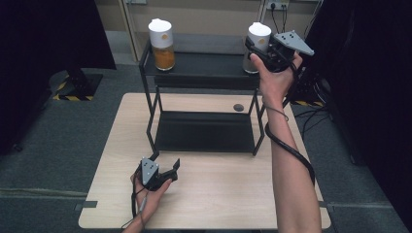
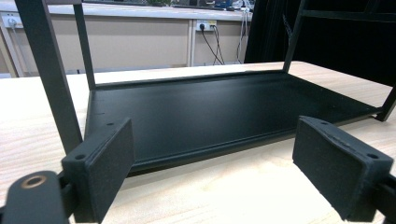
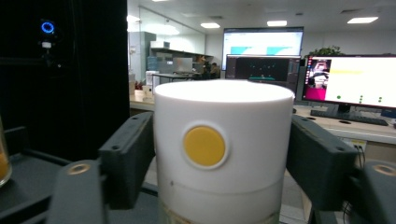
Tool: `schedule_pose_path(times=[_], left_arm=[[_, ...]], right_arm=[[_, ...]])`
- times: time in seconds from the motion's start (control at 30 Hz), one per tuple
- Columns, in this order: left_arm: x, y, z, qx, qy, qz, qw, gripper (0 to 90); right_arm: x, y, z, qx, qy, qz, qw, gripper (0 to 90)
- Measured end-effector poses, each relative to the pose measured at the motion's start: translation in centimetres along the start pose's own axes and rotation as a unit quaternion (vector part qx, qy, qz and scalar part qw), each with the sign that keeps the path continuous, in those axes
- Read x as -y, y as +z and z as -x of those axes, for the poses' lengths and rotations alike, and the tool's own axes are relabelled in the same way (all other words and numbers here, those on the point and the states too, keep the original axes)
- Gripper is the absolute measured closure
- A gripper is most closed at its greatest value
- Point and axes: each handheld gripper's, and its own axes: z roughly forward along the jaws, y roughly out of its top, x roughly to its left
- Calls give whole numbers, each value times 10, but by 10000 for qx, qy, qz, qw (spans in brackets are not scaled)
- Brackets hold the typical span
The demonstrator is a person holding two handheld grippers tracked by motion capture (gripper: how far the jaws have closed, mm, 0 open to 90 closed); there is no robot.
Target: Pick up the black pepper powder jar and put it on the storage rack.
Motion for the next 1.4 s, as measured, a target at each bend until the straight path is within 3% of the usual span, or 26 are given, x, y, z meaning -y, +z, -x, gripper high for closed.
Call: schedule_pose_path(times=[0.37,0.8,1.4], left_arm=[[0,0,1,2,19,5,10000,126],[0,0,0,2,-8,13,10000,126],[1,0,2,-7,29,22,10000,126]], right_arm=[[1,-13,5,-98,132,22,9999,88],[15,-34,14,-316,196,122,9992,53],[32,-61,6,-477,-12,82,9988,41]])
